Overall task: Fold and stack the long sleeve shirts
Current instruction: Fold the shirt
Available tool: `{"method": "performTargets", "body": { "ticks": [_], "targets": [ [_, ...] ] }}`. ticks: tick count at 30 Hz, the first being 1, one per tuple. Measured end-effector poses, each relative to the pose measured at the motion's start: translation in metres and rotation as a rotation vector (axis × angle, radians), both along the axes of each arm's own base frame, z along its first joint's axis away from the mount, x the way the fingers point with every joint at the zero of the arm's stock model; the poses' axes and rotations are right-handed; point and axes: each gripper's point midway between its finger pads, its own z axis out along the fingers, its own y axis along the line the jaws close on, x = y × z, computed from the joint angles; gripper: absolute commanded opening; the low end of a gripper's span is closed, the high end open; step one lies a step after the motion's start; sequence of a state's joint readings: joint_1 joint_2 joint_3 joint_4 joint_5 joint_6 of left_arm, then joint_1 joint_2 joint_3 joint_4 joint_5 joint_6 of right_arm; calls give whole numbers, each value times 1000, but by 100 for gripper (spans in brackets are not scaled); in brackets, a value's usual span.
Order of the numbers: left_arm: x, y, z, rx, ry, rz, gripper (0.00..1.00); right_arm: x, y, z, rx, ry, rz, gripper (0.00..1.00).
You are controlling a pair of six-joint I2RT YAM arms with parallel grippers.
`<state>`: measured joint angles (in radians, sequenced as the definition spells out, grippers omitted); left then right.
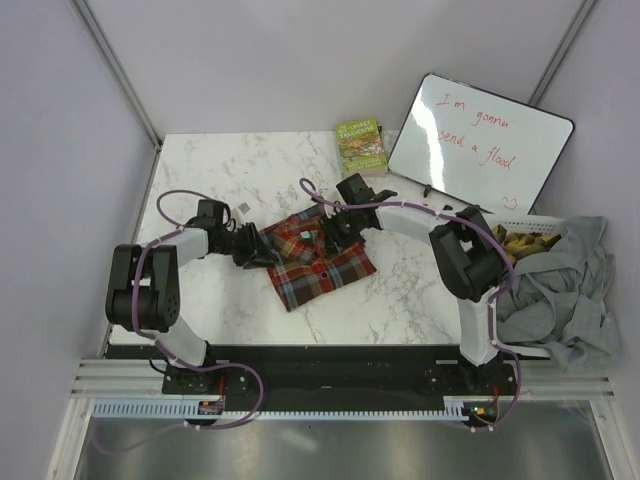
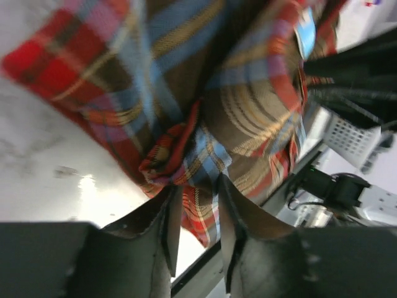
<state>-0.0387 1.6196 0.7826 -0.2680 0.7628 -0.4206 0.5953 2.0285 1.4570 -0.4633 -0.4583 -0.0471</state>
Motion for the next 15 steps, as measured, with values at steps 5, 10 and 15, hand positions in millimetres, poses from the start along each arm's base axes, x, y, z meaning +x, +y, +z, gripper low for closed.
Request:
{"method": "performTargets", "body": {
  "ticks": [5,10,15],
  "targets": [
    [13,26,-7,90,5,13,11,-37,13,-18,39,106,20,37],
    [10,56,-8,134,-7,4,25,-91,36,-9,90,192,107,46],
    [-11,55,5,89,-28,-111,56,-90,39,32,180,212,134,57]
  ]
}}
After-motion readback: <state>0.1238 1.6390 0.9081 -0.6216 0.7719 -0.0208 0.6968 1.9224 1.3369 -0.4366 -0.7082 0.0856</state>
